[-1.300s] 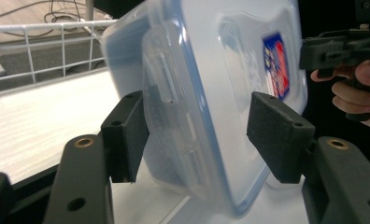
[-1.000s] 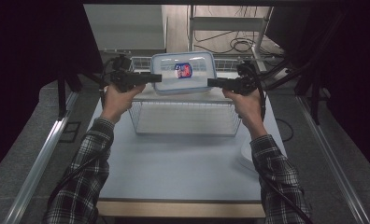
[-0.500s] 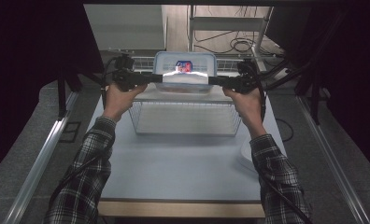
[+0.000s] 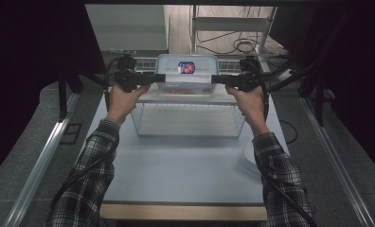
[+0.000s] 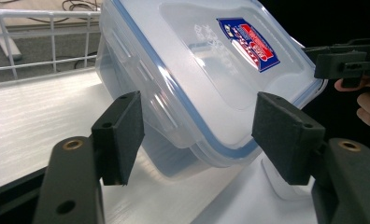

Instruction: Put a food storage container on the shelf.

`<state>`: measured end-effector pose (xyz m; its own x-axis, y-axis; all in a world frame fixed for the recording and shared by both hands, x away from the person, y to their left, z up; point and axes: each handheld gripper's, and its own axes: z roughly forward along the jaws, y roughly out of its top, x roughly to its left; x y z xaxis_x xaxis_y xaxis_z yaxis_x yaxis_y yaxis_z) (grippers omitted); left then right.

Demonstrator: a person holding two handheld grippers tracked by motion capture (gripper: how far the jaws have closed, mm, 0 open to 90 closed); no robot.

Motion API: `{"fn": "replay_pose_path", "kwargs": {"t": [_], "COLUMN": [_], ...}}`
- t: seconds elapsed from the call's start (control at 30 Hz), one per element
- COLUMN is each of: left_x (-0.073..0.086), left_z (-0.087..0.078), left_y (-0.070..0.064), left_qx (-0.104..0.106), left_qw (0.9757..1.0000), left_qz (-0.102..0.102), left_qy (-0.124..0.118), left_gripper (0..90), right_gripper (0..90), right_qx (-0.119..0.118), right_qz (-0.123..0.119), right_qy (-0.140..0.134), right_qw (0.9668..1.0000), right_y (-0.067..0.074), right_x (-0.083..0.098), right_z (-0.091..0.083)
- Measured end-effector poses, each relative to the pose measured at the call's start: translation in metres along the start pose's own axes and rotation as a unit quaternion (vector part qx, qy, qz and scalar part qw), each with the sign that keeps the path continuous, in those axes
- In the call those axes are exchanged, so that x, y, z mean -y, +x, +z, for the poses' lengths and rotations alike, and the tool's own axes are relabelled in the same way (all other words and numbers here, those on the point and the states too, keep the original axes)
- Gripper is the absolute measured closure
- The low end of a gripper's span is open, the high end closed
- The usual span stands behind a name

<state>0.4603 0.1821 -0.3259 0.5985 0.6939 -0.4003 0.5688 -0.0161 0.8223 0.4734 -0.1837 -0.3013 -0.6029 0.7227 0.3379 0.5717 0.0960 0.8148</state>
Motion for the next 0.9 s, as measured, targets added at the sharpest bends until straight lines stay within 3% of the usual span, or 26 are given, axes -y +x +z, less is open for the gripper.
{"fn": "replay_pose_path", "kwargs": {"t": [0.1, 0.47, 0.63, 0.8, 0.9], "left_x": [0.0, 0.001, -0.001, 0.003, 0.008], "left_z": [0.001, 0.001, -0.003, -0.012, -0.018], "left_y": [0.001, 0.0, -0.003, -0.009, -0.016], "left_qx": [0.003, 0.019, -0.001, -0.001, -0.007], "left_qw": [1.0, 0.9997, 0.9999, 0.9996, 0.9987], "left_qz": [-0.008, -0.015, 0.011, 0.027, 0.049], "left_qy": [-0.003, 0.001, 0.004, -0.01, -0.01], "left_gripper": [32.4, 32.3, 31.4, 26.3, 21.2], "right_gripper": [50.3, 52.0, 50.7, 38.1, 31.7], "right_qx": [0.009, 0.005, 0.012, 0.004, -0.001], "right_qz": [0.004, 0.003, -0.008, -0.023, -0.035], "right_qy": [-0.001, 0.005, 0.002, -0.013, -0.021], "right_qw": [1.0, 1.0, 0.9999, 0.9996, 0.9992], "right_y": [0.0, 0.003, 0.007, 0.011, 0.013], "right_x": [-0.003, -0.002, -0.001, 0.004, 0.007], "right_z": [0.002, -0.002, -0.004, -0.011, -0.017]}}
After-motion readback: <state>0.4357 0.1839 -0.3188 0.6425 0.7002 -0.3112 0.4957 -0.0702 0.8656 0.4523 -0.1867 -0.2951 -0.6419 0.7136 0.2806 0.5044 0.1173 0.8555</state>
